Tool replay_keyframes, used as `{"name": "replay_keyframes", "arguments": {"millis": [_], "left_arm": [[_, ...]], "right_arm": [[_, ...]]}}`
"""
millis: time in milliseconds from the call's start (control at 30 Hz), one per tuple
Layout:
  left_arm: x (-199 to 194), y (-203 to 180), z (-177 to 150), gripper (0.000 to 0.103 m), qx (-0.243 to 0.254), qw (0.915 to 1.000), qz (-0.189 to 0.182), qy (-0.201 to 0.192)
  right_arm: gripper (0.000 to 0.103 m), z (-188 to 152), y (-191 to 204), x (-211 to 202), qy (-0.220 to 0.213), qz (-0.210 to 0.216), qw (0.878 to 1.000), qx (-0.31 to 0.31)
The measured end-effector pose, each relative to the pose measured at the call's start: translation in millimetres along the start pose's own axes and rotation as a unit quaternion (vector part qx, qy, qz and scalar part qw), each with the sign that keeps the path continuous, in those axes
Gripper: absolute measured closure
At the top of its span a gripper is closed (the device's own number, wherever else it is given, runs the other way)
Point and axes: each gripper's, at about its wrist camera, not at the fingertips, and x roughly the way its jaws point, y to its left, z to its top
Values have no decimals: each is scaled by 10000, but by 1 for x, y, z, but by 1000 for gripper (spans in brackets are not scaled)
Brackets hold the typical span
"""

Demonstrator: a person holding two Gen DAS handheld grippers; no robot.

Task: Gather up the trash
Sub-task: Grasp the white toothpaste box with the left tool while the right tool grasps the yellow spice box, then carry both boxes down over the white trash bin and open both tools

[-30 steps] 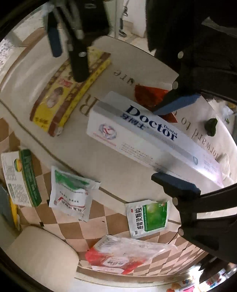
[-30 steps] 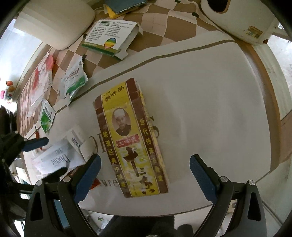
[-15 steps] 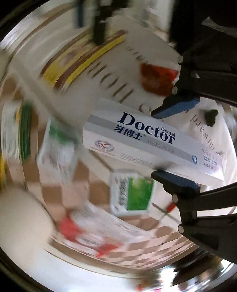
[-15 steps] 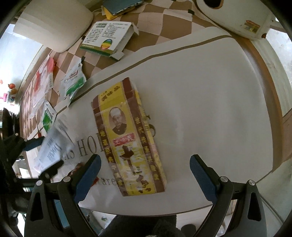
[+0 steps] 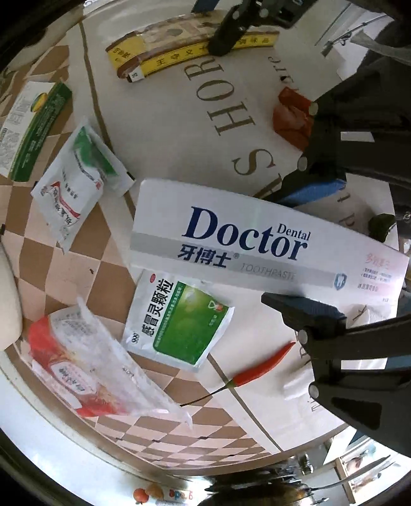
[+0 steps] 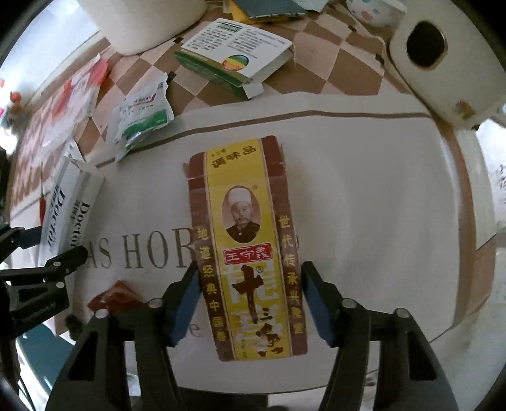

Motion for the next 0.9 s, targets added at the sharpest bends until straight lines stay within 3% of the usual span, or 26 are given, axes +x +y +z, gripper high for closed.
{"name": "replay_keyframes", "arguments": {"millis": [267,400,700,900], "left_arm": [[-9,-10,-9,56,-125,9997,177,-68],[-49,-10,-27,56,-332,9988,273,-242],[-130,23,-18,57,-954,9899,285,-1008],[-169,48,-36,57,-1275,9805,186,-1487]], "right_arm": [[42,0,10,1,-154,-396,9987,-290],[42,-5,14,0,-230,-405,9985,-278],[43,-31,15,-31,-600,-332,9976,-59],[43,-38,22,-66,-987,-260,9948,-1]]}}
